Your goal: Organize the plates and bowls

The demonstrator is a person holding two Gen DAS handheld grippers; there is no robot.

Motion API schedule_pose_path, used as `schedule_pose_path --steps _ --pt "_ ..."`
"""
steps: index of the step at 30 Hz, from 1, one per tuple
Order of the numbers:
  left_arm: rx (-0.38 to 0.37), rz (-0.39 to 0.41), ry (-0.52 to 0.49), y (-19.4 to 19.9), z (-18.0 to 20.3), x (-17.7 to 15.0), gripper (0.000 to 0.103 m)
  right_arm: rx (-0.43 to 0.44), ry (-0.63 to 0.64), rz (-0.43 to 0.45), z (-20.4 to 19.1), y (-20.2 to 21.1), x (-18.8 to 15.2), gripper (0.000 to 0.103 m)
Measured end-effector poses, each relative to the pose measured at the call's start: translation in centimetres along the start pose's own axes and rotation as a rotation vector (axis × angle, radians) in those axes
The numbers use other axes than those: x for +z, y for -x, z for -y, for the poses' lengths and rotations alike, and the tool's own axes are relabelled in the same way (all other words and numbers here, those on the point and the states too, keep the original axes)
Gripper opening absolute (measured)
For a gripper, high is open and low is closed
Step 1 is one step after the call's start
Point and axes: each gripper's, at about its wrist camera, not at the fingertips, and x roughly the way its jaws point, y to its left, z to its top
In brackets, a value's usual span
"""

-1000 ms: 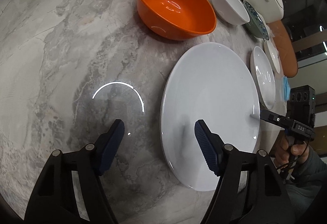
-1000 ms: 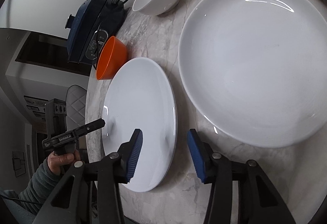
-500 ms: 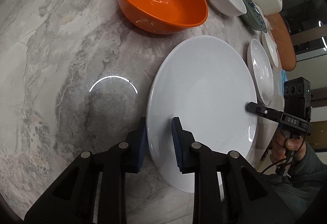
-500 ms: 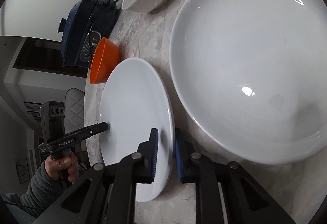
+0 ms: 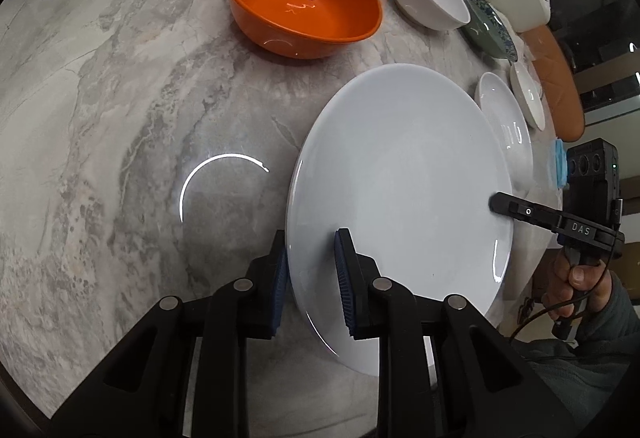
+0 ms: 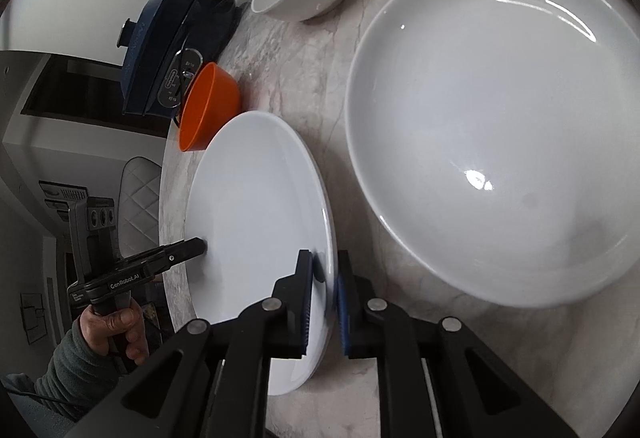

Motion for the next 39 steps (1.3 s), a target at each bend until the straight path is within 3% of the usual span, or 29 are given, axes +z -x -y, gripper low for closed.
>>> schedule_pose_path --steps 6,13,27,28,29,30,31,36,39 --pt "-0.03 -0.006 0.01 1.4 3.2 -4.5 0.02 -0.015 0.091 -0.021 -1.5 3.3 -1.4 0.014" --pt "-0.028 -0.023 0.046 -1.9 4.7 -7.7 0.02 -0.05 0.081 -0.046 0.7 2.6 -3.6 0.014" --pt "0.0 0.022 0.044 -4.2 5.1 -5.5 0.022 -0.062 0.096 -0.039 1.8 0.4 -3.5 0.017" --pt "0.003 0.019 0.042 -4.1 4.9 -5.2 0.024 -0.066 0.097 -0.038 1.9 0.5 -3.7 0.017" --pt "0.016 0.023 0.043 -3.9 4.6 -4.9 0.037 -0.084 0.107 -0.034 1.7 0.6 -3.8 0.018" --pt "0.028 0.036 0.048 -3.6 4.2 -4.7 0.053 -0.096 0.118 -0.028 1.5 0.9 -3.9 0.027" --pt "0.029 0.059 0.061 -3.0 4.2 -4.5 0.079 -0.098 0.121 -0.019 1.5 1.3 -4.1 0.04" --pt "-0.016 0.185 0.144 1.7 2.9 -3.0 0.082 -0.113 0.111 0.074 1.6 5.6 -5.0 0.047" --pt "-0.098 0.252 0.135 3.5 4.3 -0.2 0.082 -0.08 0.038 0.151 3.3 9.1 -5.7 0.055"
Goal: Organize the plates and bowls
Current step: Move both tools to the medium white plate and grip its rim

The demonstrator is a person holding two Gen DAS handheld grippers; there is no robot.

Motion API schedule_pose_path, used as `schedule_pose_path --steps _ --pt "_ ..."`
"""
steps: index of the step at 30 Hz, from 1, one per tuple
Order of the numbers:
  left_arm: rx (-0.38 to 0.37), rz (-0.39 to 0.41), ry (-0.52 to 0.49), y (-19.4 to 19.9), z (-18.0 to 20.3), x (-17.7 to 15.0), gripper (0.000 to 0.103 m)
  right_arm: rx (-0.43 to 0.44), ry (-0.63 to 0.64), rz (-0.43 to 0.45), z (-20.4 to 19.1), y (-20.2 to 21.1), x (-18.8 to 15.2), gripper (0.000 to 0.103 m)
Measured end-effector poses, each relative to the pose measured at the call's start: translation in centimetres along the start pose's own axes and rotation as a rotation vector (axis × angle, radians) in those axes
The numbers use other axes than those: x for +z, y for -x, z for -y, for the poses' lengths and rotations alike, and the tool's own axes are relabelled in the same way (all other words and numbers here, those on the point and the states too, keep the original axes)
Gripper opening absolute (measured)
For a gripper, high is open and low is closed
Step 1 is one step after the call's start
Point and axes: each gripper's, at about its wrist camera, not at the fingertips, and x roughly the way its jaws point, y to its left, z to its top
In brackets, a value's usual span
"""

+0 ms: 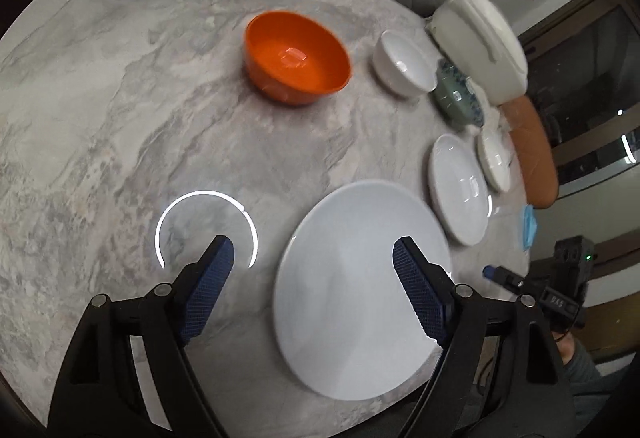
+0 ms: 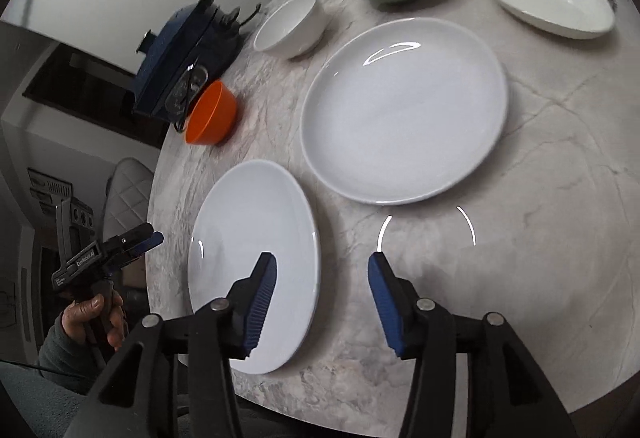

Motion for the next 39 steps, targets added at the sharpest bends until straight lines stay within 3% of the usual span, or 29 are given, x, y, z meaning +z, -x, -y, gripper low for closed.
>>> schedule_pose_path --steps 4,7,10,13,15,16,17,19,21,24,33,36,39 --pt "-0.133 -0.01 -0.067 -1.5 5.0 2.2 0.082 0.018 -0.183 0.061 4.9 3.1 -0.3 0.056" --pt "-0.163 -0.079 -0.142 -4.2 9.6 2.4 0.082 0.044 -0.269 0.121 7.9 5.0 0.0 0.056" --pt "-0.179 -0.134 -0.134 -6.2 12.5 1.2 0.082 0.07 -0.286 0.142 9.5 5.8 0.9 0.057" --pt "-0.141 -0.16 -0.076 -7.9 13.9 0.6 0.081 0.104 -0.277 0.101 10.8 5.1 2.4 0.06" --pt "-0.122 -0.157 -0.054 -8.5 14.6 0.4 0.091 0.129 -0.277 0.065 11.4 4.4 3.4 0.061" --pt "-0.099 -0.153 -0.059 -8.9 15.1 0.4 0.101 0.142 -0.269 0.051 11.6 4.2 4.2 0.064" --pt "-0.063 -0.153 -0.069 -9.4 15.6 0.7 0.103 0.155 -0.257 0.039 11.9 4.0 4.9 0.067" --pt "0.007 -0.166 -0.098 -10.3 15.8 1.1 0.103 0.182 -0.237 0.021 12.4 3.7 6.4 0.086" --pt "0.034 -0.162 -0.132 -10.7 15.8 1.5 0.103 0.211 -0.219 0.013 12.9 3.6 7.8 0.09" --pt "0.046 -0.149 -0.193 -11.7 16.7 3.3 0.103 0.233 -0.195 -0.005 13.7 3.3 9.3 0.09" --pt "-0.038 -0.307 -0.282 -17.9 17.9 7.9 0.103 0.287 -0.203 -0.033 14.9 1.1 10.9 0.09" --pt "-0.027 -0.405 -0.264 -20.6 17.3 8.8 0.102 0.314 -0.218 -0.031 14.9 0.7 10.8 0.084" --pt "-0.041 -0.431 -0.277 -22.0 17.1 9.4 0.101 0.324 -0.221 -0.052 15.2 0.5 10.8 0.076"
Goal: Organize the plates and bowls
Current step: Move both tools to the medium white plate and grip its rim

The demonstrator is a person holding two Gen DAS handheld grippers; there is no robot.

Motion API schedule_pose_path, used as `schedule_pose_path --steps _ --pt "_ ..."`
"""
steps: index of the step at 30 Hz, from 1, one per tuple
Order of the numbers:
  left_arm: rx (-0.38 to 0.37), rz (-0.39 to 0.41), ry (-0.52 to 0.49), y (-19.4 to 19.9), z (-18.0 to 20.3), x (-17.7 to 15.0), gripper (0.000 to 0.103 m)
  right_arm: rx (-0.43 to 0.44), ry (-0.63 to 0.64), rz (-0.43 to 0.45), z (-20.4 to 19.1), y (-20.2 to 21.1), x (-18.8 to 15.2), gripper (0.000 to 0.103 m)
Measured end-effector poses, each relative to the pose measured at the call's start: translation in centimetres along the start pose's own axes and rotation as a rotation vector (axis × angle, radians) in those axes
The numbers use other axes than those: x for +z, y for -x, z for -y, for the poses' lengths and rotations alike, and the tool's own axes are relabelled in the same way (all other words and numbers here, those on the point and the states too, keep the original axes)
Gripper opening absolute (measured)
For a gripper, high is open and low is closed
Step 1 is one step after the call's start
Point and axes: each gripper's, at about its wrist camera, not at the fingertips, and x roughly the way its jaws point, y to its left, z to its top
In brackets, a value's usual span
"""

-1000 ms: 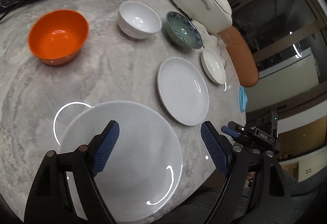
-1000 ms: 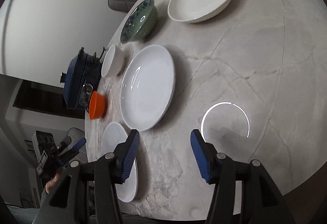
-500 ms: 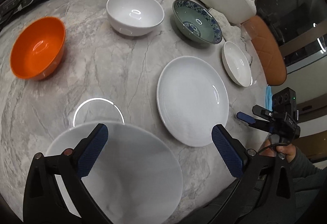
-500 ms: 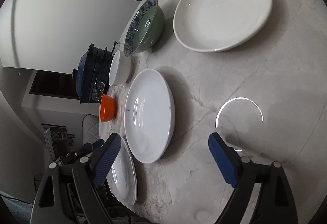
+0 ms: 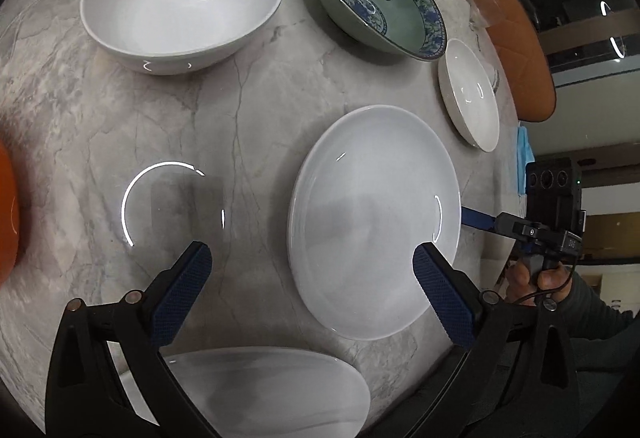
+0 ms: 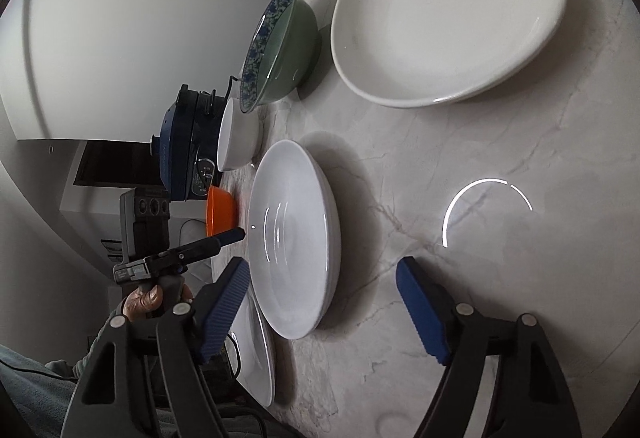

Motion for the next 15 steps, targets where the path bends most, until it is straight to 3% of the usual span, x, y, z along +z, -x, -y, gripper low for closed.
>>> schedule_pose_path --steps 4,10,12,14,15 --pt "-0.038 -0.026 -0.01 -1.0 -0.3 0.5 0.101 0.006 -0.008 -0.025 0.0 -0.4 0.1 0.069" --pt "-0.031 -0.026 -0.005 -1.5 -0.9 0.3 0.099 0.01 -0.013 -0.04 -0.2 -1.4 0.6 0.062" --pt "-0.035 -0.022 -0.011 -1.3 -0.9 0.3 0.093 0.001 -0.019 -0.047 -0.1 -1.5 0.8 0.055" --pt "-0.02 -0.028 -0.033 -1.3 -0.7 0.3 0.067 -0.008 -0.028 -0.053 0.0 -1.7 0.8 0.048" --pt "-0.009 -0.033 -0.043 -1.3 -0.6 0.3 0.06 -0.014 -0.031 -0.056 0.1 -1.7 0.9 0.044"
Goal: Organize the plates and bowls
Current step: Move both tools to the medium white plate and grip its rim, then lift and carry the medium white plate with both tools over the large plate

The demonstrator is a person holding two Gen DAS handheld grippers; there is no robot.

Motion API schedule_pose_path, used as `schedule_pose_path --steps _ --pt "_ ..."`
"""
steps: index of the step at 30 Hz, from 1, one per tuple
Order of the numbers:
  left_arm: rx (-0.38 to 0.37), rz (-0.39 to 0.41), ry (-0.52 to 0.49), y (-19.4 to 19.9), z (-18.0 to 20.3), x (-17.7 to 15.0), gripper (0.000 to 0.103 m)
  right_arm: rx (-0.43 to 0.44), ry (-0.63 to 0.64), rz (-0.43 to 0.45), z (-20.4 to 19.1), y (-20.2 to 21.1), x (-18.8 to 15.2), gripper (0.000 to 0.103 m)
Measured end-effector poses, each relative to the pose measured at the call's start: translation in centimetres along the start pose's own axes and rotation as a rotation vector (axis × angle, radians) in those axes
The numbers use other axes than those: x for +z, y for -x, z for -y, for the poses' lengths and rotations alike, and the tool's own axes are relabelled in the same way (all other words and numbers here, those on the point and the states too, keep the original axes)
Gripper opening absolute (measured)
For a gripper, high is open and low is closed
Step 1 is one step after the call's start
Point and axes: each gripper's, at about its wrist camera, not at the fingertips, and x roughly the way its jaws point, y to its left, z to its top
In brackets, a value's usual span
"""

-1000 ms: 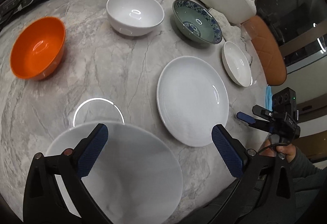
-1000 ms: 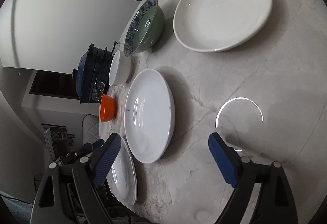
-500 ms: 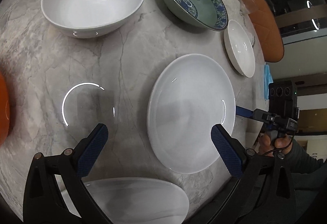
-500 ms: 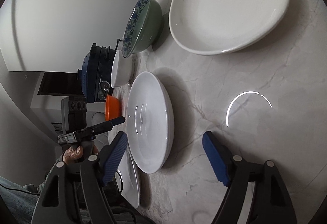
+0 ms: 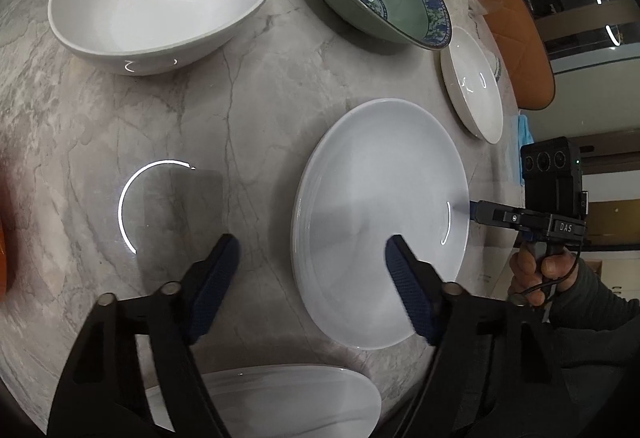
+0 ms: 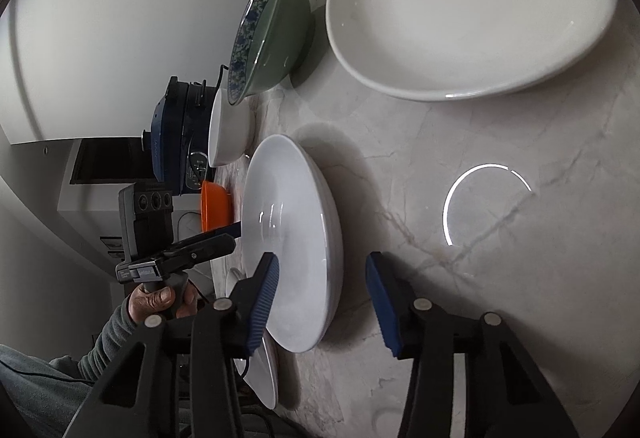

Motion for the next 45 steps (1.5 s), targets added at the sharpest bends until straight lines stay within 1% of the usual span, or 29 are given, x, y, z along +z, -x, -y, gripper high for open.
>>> schedule_pose_path --steps 1,2,7,8,9,10,11,12,13,14,16,21,37,45 --pt "0.008 -0.005 -0.005 0.0 0.0 0.0 0.048 -0.006 -0.002 -0.003 0.0 0.0 0.0 0.04" --pt "0.01 -0.006 -0.004 0.0 0.0 0.0 0.043 -0.013 -0.004 -0.007 0.1 0.0 -0.1 0.038" --pt "-0.006 -0.015 -0.007 0.0 0.0 -0.1 0.043 -0.011 -0.013 -0.012 0.2 0.0 -0.2 0.037" --pt "-0.005 -0.02 -0.016 -0.1 0.3 -0.1 0.041 -0.01 -0.011 -0.012 0.2 0.1 -0.2 0.037" --pt "-0.002 -0.031 -0.023 -0.3 0.4 -0.2 0.036 -0.009 -0.01 -0.012 0.2 0.0 -0.3 0.036" --pt "0.001 -0.04 -0.025 -0.5 0.6 -0.3 0.028 -0.008 -0.013 -0.014 0.2 0.0 -0.3 0.035" --pt "0.002 -0.038 -0.025 -0.6 0.7 -0.3 0.026 -0.01 -0.014 -0.017 0.2 0.0 -0.3 0.033" --pt "0.003 -0.041 -0.024 -0.7 0.8 -0.3 0.024 -0.016 -0.015 -0.019 0.2 -0.2 -0.2 0.029" --pt "0.007 -0.044 -0.023 -0.8 0.8 -0.3 0.02 -0.019 -0.018 -0.022 0.2 -0.2 -0.2 0.025" --pt "0.008 -0.043 -0.019 -0.9 0.8 -0.3 0.018 -0.024 -0.02 -0.024 0.2 -0.3 -0.2 0.023" --pt "0.01 -0.041 -0.019 -0.9 0.9 -0.4 0.018 -0.035 -0.03 -0.029 0.4 -0.4 -0.2 0.012" --pt "0.051 -0.041 -0.03 -1.0 1.1 -0.4 0.008 -0.063 -0.014 -0.029 0.1 -0.4 -0.1 0.011" --pt "0.052 -0.029 -0.02 -0.8 0.8 -0.4 0.008 -0.098 0.03 -0.032 -1.0 -0.3 0.2 0.011" --pt "0.045 -0.006 -0.007 1.7 2.0 -0.7 0.008 -0.115 0.035 -0.032 -2.6 0.0 0.6 0.01"
